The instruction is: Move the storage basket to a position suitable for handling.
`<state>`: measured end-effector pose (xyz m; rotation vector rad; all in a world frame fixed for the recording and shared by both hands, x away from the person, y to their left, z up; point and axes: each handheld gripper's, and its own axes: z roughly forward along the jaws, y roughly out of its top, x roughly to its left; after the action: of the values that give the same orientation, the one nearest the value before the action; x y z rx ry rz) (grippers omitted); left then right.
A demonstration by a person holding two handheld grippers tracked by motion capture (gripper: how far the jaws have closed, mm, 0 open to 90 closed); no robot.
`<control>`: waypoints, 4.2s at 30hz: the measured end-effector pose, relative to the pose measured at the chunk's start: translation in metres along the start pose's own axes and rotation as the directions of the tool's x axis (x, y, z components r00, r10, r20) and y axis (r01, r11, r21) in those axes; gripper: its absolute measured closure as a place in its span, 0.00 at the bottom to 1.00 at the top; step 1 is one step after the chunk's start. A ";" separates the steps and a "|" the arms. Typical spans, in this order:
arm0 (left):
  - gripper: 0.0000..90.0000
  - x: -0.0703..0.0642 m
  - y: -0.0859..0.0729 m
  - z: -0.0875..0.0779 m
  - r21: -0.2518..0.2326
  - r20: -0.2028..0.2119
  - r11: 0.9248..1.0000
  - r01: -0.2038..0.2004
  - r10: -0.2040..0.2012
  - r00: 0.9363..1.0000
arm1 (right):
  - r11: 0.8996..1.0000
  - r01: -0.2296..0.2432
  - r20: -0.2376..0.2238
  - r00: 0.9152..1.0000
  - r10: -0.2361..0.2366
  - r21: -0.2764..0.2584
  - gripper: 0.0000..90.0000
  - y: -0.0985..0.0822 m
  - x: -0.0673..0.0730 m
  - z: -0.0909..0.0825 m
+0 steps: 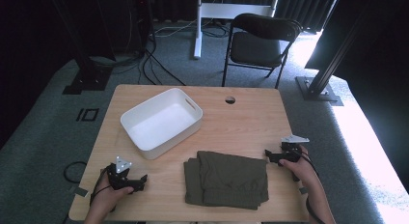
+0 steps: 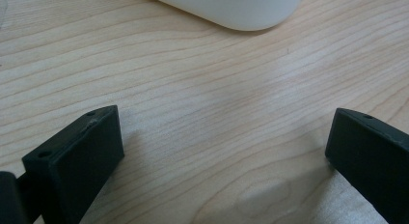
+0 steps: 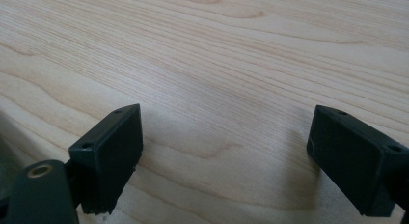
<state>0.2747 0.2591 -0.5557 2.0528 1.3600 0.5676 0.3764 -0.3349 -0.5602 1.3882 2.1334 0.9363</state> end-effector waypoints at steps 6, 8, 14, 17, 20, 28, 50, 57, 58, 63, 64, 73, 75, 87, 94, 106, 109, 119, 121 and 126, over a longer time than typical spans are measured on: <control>0.01 0.002 -0.001 0.000 -0.004 0.011 1.000 -0.011 0.011 1.000 | 1.000 -0.002 -0.004 1.000 0.002 -0.002 0.13 0.000 0.000 0.000; 0.01 0.003 -0.001 -0.001 -0.002 0.011 1.000 -0.015 0.015 1.000 | 1.000 -0.019 -0.002 1.000 0.019 -0.003 0.13 0.002 -0.001 0.001; 0.01 0.005 0.000 -0.001 0.002 0.014 1.000 -0.020 0.020 1.000 | 1.000 -0.013 0.001 1.000 0.013 -0.004 0.13 0.006 -0.001 0.005; 0.01 0.007 0.002 -0.002 0.012 0.000 0.999 -0.033 0.033 0.999 | 1.000 -0.002 -0.010 1.000 0.002 -0.002 0.13 0.011 0.000 0.008; 0.01 0.009 0.003 -0.002 0.007 -0.001 1.000 -0.029 0.029 1.000 | 1.000 0.002 -0.013 1.000 -0.002 -0.006 0.13 0.016 0.001 0.010; 0.01 0.014 0.005 -0.002 -0.006 -0.007 1.000 -0.005 0.005 1.000 | 0.999 0.021 -0.034 0.999 -0.022 -0.027 0.13 0.036 0.010 0.012; 0.01 0.031 0.017 -0.002 -0.052 -0.019 0.999 0.003 -0.004 1.000 | 0.990 0.106 -0.145 0.982 -0.120 -0.097 0.15 0.105 0.069 0.030; 0.01 0.035 0.022 -0.003 -0.071 -0.018 0.997 0.003 -0.004 1.000 | 0.986 0.132 -0.176 0.973 -0.149 -0.104 0.15 0.119 0.089 0.039; 0.01 0.036 0.023 -0.003 -0.073 -0.019 0.997 0.001 -0.003 1.000 | 0.985 0.138 -0.178 0.972 -0.154 -0.102 0.15 0.121 0.091 0.040; 0.01 0.040 0.027 -0.003 -0.082 -0.018 0.997 0.001 -0.003 1.000 | 0.982 0.149 -0.198 0.965 -0.170 -0.116 0.15 0.133 0.104 0.044; 0.01 0.040 0.027 -0.003 -0.079 -0.016 0.997 -0.001 0.000 1.000 | 0.982 0.150 -0.202 0.964 -0.171 -0.116 0.15 0.135 0.107 0.044; 0.01 0.052 0.034 -0.005 -0.114 -0.038 0.993 0.021 -0.025 0.999 | 0.975 0.175 -0.231 0.951 -0.204 -0.140 0.15 0.157 0.131 0.050; 0.01 0.055 0.036 -0.005 -0.119 -0.044 0.993 0.027 -0.032 0.999 | 0.971 0.187 -0.233 0.948 -0.217 -0.146 0.15 0.162 0.136 0.052; 0.01 0.067 0.041 -0.002 -0.133 -0.070 0.990 0.053 -0.062 0.996 | 0.964 0.195 -0.258 0.936 -0.238 -0.183 0.16 0.192 0.161 0.062; 0.01 0.076 0.050 -0.001 -0.153 -0.092 0.986 0.062 -0.077 0.993 | 0.960 0.207 -0.254 0.934 -0.251 -0.188 0.16 0.206 0.178 0.075; 0.01 0.082 0.063 0.006 -0.171 -0.113 0.983 0.064 -0.084 0.990 | 0.965 0.209 -0.212 0.948 -0.239 -0.157 0.16 0.208 0.185 0.096; 0.01 0.084 0.064 0.009 -0.178 -0.107 0.980 0.084 -0.104 0.989 | 0.967 0.201 -0.208 0.950 -0.231 -0.156 0.16 0.207 0.184 0.098; 0.04 0.093 0.069 0.025 -0.182 -0.118 0.973 0.139 -0.162 0.980 | 0.972 0.178 -0.202 0.957 -0.207 -0.152 0.16 0.201 0.181 0.103; 0.07 0.094 0.070 0.027 -0.190 -0.126 0.972 0.140 -0.165 0.978 | 0.972 0.177 -0.205 0.957 -0.207 -0.154 0.18 0.200 0.181 0.102; 0.07 0.097 0.074 0.029 -0.203 -0.147 0.969 0.139 -0.171 0.974 | 0.972 0.184 -0.208 0.955 -0.212 -0.150 0.22 0.199 0.181 0.099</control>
<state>0.3795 0.3195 -0.5240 1.7596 1.4829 0.7797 0.4925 -0.0856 -0.4802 1.0248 2.2779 1.1719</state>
